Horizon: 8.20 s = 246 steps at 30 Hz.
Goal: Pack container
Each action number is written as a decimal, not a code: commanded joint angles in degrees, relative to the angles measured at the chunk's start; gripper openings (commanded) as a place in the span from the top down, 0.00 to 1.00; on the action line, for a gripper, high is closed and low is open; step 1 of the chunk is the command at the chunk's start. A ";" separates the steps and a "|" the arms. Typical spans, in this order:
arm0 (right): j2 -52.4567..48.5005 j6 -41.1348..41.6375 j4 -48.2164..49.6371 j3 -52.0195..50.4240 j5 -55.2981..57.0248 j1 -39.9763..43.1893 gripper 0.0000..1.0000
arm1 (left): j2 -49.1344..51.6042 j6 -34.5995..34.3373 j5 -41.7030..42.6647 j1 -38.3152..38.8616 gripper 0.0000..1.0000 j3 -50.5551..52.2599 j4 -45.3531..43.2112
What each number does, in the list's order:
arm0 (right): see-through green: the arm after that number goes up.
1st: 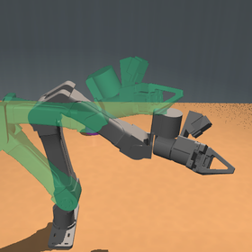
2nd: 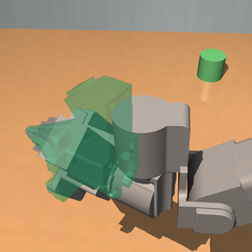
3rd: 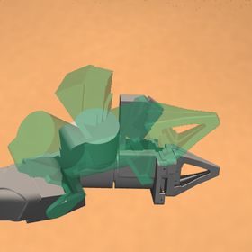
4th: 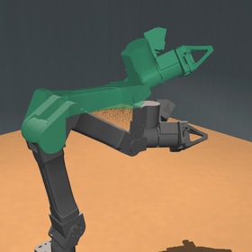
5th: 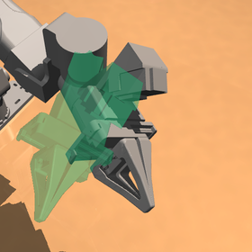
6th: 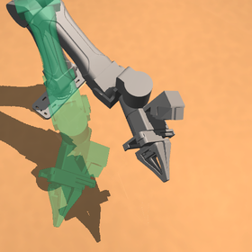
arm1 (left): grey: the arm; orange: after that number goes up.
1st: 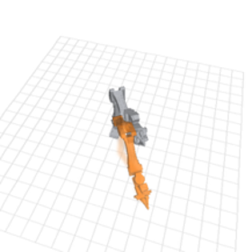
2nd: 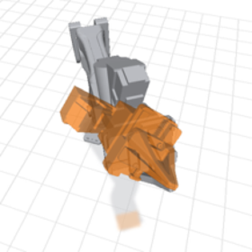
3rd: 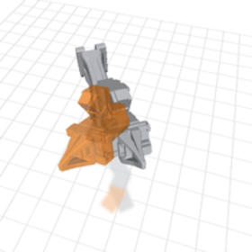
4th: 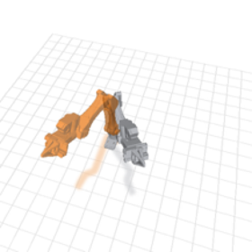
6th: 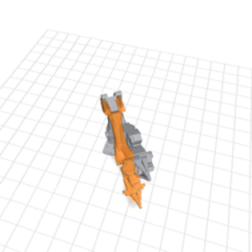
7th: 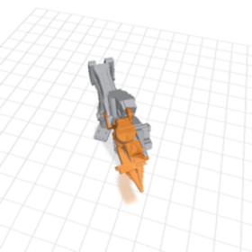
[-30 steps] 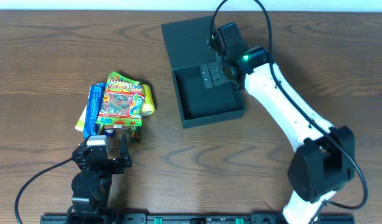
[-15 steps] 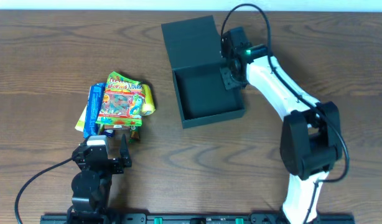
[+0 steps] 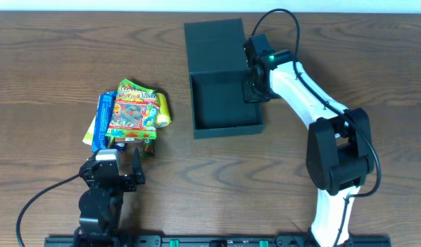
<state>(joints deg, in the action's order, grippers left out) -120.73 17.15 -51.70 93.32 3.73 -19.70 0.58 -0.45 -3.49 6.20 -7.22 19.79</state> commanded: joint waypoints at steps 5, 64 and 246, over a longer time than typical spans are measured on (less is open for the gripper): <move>-0.63 4.68 -0.83 -0.48 -3.76 -1.25 0.99 | -0.26 -0.83 -1.16 -0.20 0.05 0.96 1.18; 21.90 -13.62 -15.23 9.14 -2.69 -2.58 0.01 | -0.26 -0.83 -1.16 -0.20 0.05 0.96 1.18; 38.01 -14.84 22.14 -24.44 -8.07 12.55 0.01 | 96.50 5.99 9.51 -21.55 0.63 -52.17 5.29</move>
<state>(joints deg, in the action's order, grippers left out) -83.35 2.28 -29.52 68.77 -4.32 -7.84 98.24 6.17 5.58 -15.14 -56.36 24.43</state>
